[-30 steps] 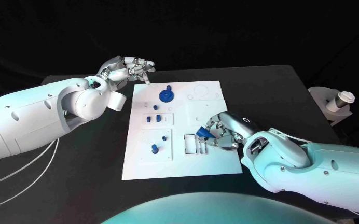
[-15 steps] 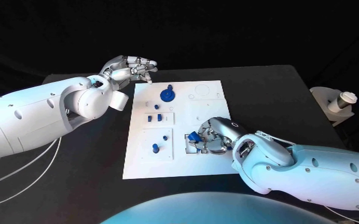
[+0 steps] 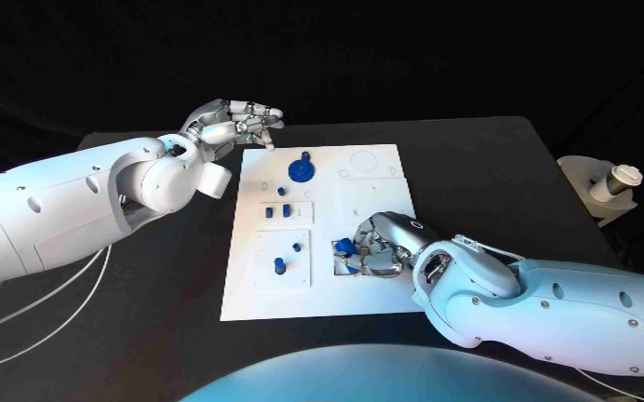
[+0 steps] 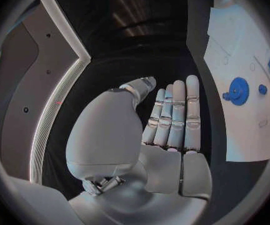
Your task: Assemble the parts on the task board
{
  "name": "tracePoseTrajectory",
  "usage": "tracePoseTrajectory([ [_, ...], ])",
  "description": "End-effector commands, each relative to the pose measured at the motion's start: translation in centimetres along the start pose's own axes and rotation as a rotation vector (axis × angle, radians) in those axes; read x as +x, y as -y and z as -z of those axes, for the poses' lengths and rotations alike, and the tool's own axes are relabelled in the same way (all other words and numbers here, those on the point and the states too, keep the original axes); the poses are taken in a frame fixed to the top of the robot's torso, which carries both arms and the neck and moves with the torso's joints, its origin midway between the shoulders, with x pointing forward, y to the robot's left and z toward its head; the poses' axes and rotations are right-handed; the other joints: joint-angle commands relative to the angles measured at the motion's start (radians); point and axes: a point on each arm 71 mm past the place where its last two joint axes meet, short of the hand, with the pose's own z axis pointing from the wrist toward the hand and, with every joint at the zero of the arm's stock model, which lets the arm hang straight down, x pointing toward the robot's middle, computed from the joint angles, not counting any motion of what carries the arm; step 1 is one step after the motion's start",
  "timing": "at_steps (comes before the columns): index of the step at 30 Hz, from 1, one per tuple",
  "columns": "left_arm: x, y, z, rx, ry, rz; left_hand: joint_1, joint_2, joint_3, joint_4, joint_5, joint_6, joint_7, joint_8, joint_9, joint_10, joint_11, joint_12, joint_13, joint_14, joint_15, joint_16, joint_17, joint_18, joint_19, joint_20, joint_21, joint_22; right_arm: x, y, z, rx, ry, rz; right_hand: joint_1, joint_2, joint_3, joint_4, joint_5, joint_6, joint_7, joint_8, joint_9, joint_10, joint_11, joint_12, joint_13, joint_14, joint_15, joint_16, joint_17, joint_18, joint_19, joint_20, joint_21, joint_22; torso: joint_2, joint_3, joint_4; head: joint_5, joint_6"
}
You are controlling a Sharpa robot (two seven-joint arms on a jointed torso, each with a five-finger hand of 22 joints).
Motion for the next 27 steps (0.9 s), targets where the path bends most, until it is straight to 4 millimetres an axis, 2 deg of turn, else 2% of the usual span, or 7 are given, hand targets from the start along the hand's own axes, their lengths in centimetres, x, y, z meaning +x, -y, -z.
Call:
tracePoseTrajectory([
  [1, 0.27, 0.10, -0.04, 0.005, -0.020, 0.011, -0.003, 0.008, 0.001, 0.007, -0.001, -0.008, 0.000, 0.003, -0.001, -0.009, -0.001, 0.000, -0.001, 0.000, 0.004, -0.005, 0.000, 0.012, 0.006, 0.003, -0.005, -0.001, 0.27, 0.00, -0.04, 0.004, -0.028, 0.035, -0.028, -0.013, -0.023, 0.004, 0.006, 0.058, -0.057, 0.004, 0.002, 0.021, -0.003, 0.000, 0.107, 0.087, -0.009, 0.004, 0.173, -0.014, 0.107, -0.007, 0.004, 0.263, 0.001, -0.0005, 0.0006, 0.001, -0.001],
  [5, 0.25, 0.09, -0.03, 0.005, -0.019, 0.011, -0.003, 0.008, 0.001, 0.007, -0.001, -0.008, 0.000, 0.003, -0.001, -0.009, -0.001, 0.000, -0.001, 0.000, 0.004, -0.005, 0.000, 0.012, 0.006, 0.003, -0.005, -0.001, 0.28, 0.01, -0.08, 0.007, -0.028, 0.044, -0.063, -0.018, -0.048, 0.004, 0.002, 0.057, -0.058, 0.011, 0.005, 0.022, -0.004, 0.000, 0.109, 0.087, -0.009, 0.004, 0.175, -0.014, 0.107, -0.008, 0.004, 0.263, 0.001, -0.0002, 0.0008, 0.001, -0.002],
  [6, 0.25, 0.09, -0.03, 0.004, -0.020, 0.011, -0.003, 0.008, 0.001, 0.007, -0.001, -0.008, 0.000, 0.003, -0.001, -0.009, -0.001, 0.000, -0.001, 0.000, 0.004, -0.005, 0.000, 0.012, 0.006, 0.003, -0.005, -0.001, 0.28, 0.02, -0.08, 0.008, -0.027, 0.046, -0.088, -0.018, -0.067, 0.004, -0.036, 0.056, -0.058, 0.015, 0.007, 0.022, -0.004, -0.002, 0.109, 0.087, -0.009, 0.004, 0.174, -0.014, 0.107, -0.008, 0.004, 0.263, 0.001, 0.0000, 0.0007, 0.001, -0.001],
  [9, 0.23, 0.09, -0.01, 0.004, -0.019, 0.011, -0.003, 0.008, 0.001, 0.007, -0.001, -0.008, 0.000, 0.003, -0.001, -0.009, -0.001, 0.000, -0.001, 0.000, 0.004, -0.005, 0.000, 0.012, 0.006, 0.003, -0.005, -0.001, 0.23, 0.07, -0.10, 0.009, -0.021, 0.051, -0.110, -0.014, -0.090, 0.005, -0.065, 0.053, -0.058, 0.021, 0.010, 0.021, -0.004, -0.006, 0.109, 0.086, -0.010, 0.003, 0.172, -0.014, 0.107, -0.009, 0.004, 0.263, 0.001, 0.0004, 0.0004, 0.003, -0.001],
  [16, 0.18, 0.08, 0.03, 0.001, -0.021, 0.012, 0.000, 0.010, 0.002, 0.006, 0.000, -0.010, 0.000, 0.005, -0.002, -0.011, -0.001, 0.001, -0.002, -0.001, 0.003, -0.005, 0.000, 0.013, 0.008, 0.003, -0.008, -0.003, 0.05, 0.01, -0.09, 0.001, 0.003, 0.057, -0.141, -0.012, -0.148, 0.006, -0.084, 0.043, -0.056, 0.027, 0.013, 0.014, -0.002, -0.025, 0.100, 0.083, -0.008, -0.003, 0.160, -0.014, 0.107, -0.007, 0.004, 0.263, 0.001, 0.0013, 0.0000, 0.004, -0.001],
  [20, 0.13, 0.07, 0.06, 0.000, -0.020, 0.011, 0.000, 0.010, 0.002, 0.006, 0.000, -0.010, 0.000, 0.005, -0.002, -0.011, -0.001, 0.001, -0.002, -0.001, 0.003, -0.005, 0.000, 0.013, 0.008, 0.003, -0.008, -0.003, -0.06, -0.07, -0.03, -0.006, 0.014, 0.057, -0.163, -0.001, -0.212, 0.006, -0.100, 0.037, -0.054, 0.033, 0.015, 0.013, -0.001, -0.030, 0.100, 0.083, -0.007, -0.004, 0.158, -0.014, 0.107, -0.006, 0.004, 0.263, 0.002, 0.0015, 0.0004, 0.004, -0.001],
  [27, 0.04, 0.06, 0.10, -0.001, -0.018, 0.011, 0.000, 0.010, 0.002, 0.006, 0.000, -0.010, 0.000, 0.005, -0.002, -0.011, -0.001, 0.001, -0.002, -0.001, 0.003, -0.005, 0.000, 0.013, 0.008, 0.003, -0.008, -0.003, -0.34, -0.25, 0.36, -0.027, 0.032, 0.055, -0.150, 0.015, -0.237, 0.005, -0.098, 0.036, -0.055, 0.038, 0.015, 0.014, -0.001, -0.029, 0.103, 0.084, -0.007, -0.003, 0.162, -0.014, 0.107, -0.006, 0.004, 0.263, 0.002, 0.0010, 0.0000, 0.002, 0.000],
])
